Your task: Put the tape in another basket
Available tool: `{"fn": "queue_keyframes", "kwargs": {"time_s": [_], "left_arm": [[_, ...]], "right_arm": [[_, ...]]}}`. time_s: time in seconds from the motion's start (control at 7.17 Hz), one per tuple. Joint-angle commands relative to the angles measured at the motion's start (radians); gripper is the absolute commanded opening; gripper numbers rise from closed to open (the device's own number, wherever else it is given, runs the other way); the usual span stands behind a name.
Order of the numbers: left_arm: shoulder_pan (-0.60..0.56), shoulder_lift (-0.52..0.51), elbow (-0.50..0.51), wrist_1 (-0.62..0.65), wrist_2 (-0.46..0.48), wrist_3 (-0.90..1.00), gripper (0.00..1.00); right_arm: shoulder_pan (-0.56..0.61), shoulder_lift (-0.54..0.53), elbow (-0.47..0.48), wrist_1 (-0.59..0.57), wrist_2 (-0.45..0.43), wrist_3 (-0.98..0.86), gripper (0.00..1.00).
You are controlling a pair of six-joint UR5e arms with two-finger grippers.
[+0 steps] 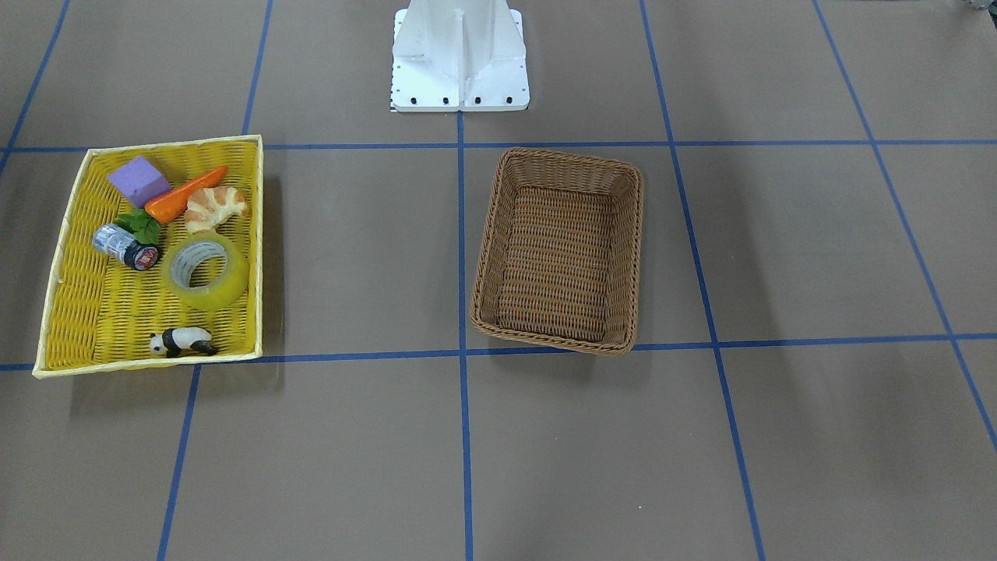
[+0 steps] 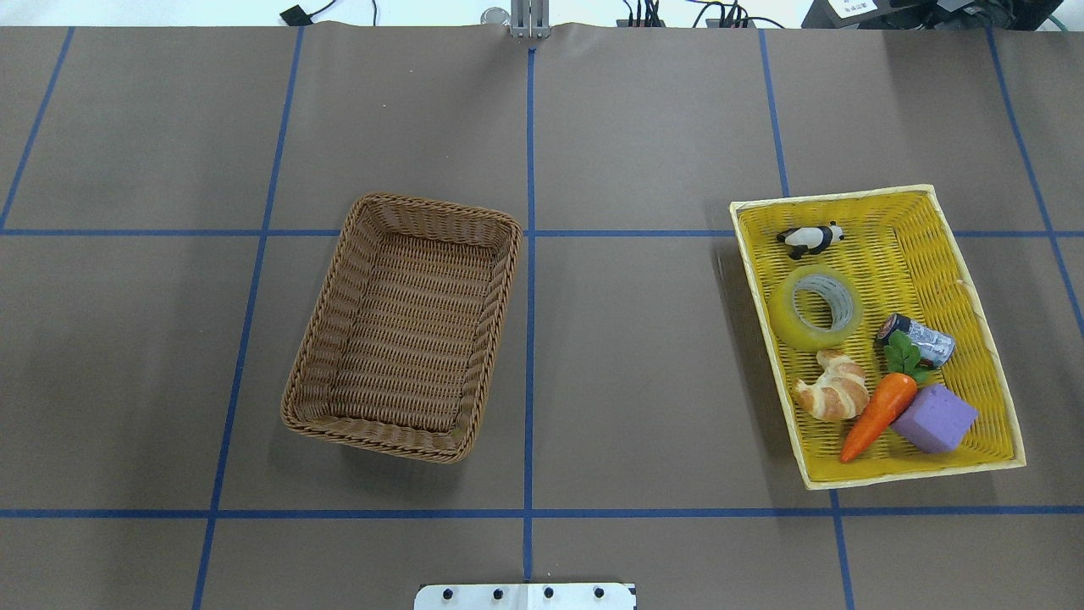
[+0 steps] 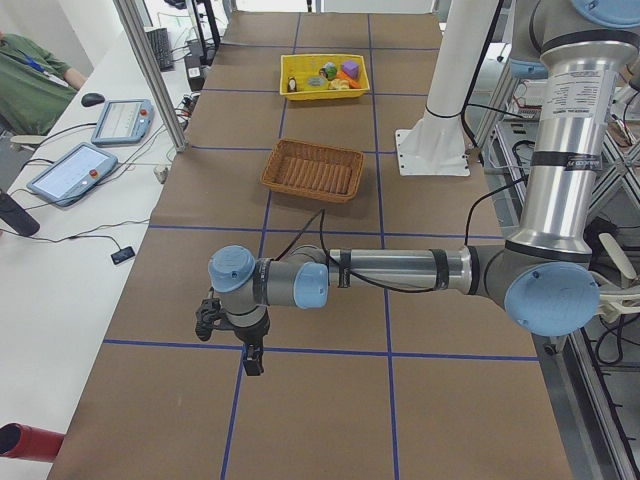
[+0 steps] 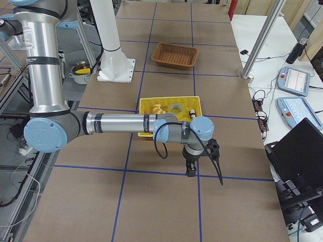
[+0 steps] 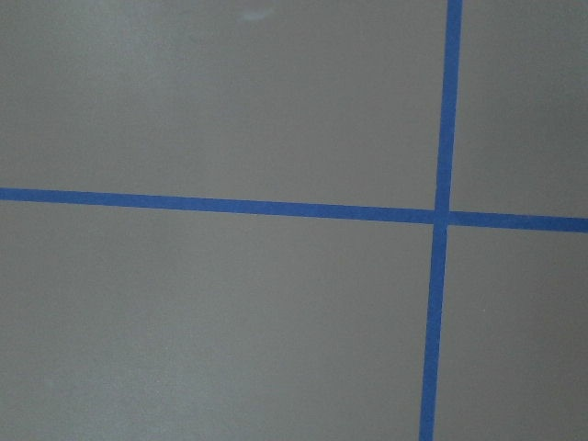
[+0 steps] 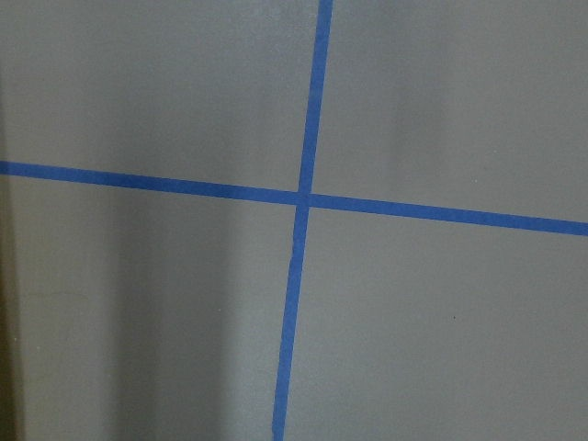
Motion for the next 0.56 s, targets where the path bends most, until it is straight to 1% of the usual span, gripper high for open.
{"fn": "queue_keyframes", "kwargs": {"time_s": [0.0,0.28,0.42], "left_arm": [[0.0,0.002,0.001,-0.001,0.0,0.0,0.98],[0.0,0.005,-0.007,-0.001,-0.002,0.0,0.98],[0.0,0.006,-0.006,-0.003,-0.017,0.0,0.98]], "right_arm": [[0.0,0.002,0.001,0.0,0.0,0.0,1.0],[0.002,0.005,0.01,0.0,-0.001,0.0,1.0],[0.002,0.007,0.013,0.002,-0.001,0.0,1.0]]}}
